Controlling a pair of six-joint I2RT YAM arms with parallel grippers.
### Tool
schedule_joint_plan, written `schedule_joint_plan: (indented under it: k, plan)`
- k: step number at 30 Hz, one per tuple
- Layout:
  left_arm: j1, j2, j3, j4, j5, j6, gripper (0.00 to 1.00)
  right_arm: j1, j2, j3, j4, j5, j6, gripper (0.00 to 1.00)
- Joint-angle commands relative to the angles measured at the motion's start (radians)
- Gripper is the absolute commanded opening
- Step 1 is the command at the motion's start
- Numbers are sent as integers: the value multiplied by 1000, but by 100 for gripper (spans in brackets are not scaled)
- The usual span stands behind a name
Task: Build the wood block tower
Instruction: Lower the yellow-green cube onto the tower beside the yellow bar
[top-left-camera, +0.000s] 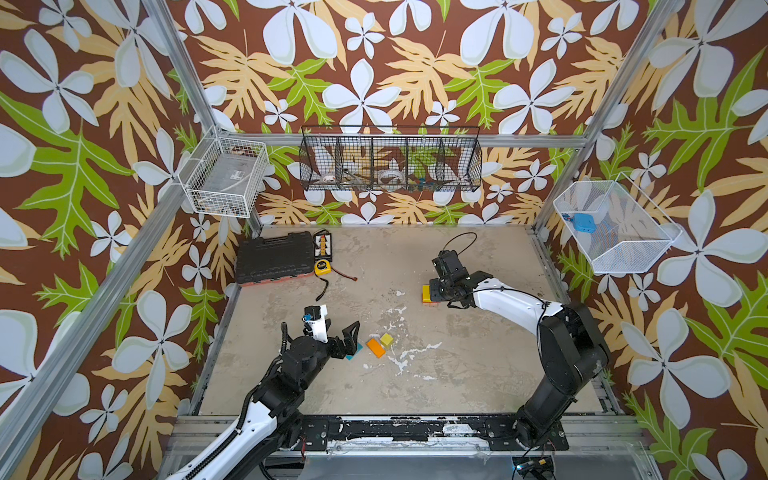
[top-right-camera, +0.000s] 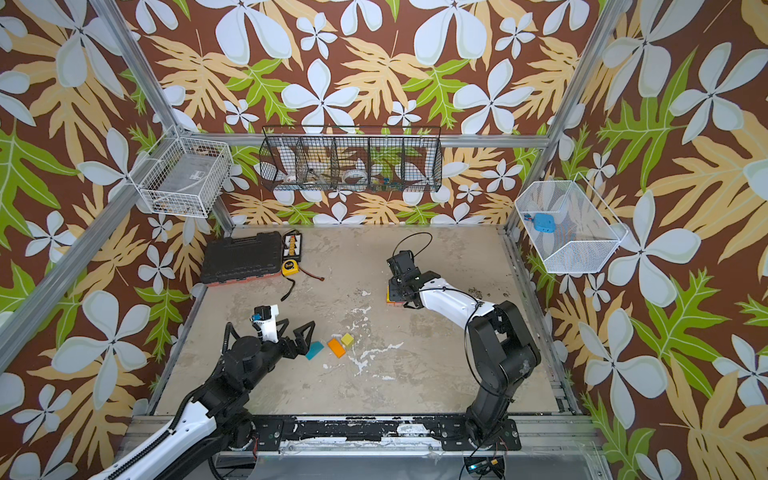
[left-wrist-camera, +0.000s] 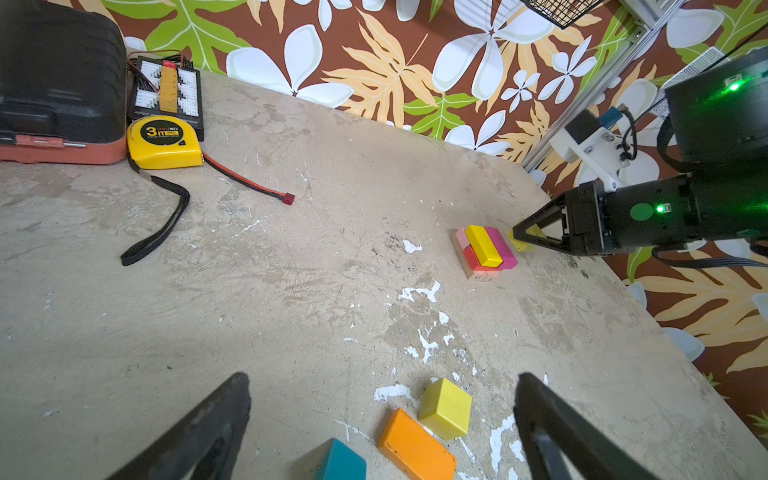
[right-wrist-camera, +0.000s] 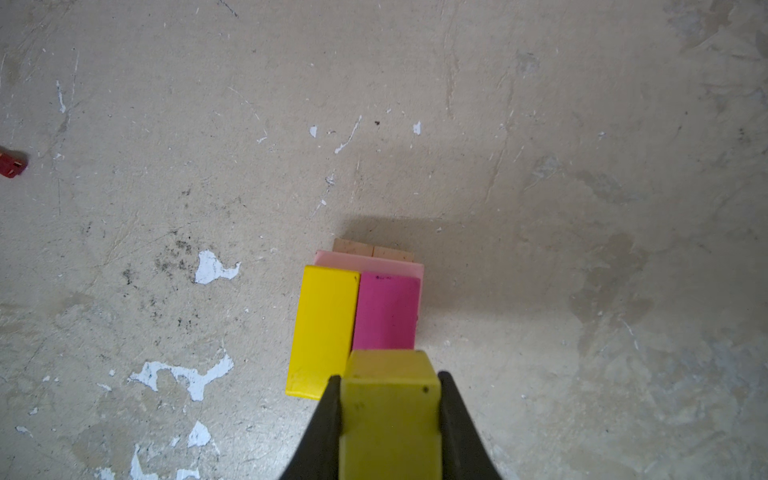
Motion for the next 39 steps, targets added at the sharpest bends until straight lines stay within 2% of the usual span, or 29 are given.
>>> schedule_joint_plan:
  k: [1,28,39]
  plan:
    - [0,0,1,27,0,7,100,-1,10,9,1,-7,11,16]
    - [0,4,1,30,2,9,100,-1,67,50,-26,7,57,21]
    - [0,4,0,30,4,8,100,-1,79,62,-35,19,61,29]
